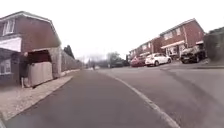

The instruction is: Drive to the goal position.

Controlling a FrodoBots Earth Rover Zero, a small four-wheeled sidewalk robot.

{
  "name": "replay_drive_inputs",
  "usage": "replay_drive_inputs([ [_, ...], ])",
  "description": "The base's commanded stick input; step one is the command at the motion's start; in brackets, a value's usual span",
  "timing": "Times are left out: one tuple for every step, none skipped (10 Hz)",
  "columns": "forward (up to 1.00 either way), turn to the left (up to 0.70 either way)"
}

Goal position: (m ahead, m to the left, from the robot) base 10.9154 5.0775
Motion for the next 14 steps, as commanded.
replay_drive_inputs([
  [1.00, 0.40],
  [1.00, 0.38],
  [1.00, 0.32],
  [1.00, 0.00],
  [1.00, 0.00],
  [1.00, 0.00],
  [1.00, 0.00],
  [1.00, 0.00],
  [1.00, 0.00],
  [1.00, 0.00],
  [1.00, 0.00],
  [1.00, 0.00],
  [1.00, 0.00],
  [1.00, 0.00],
])
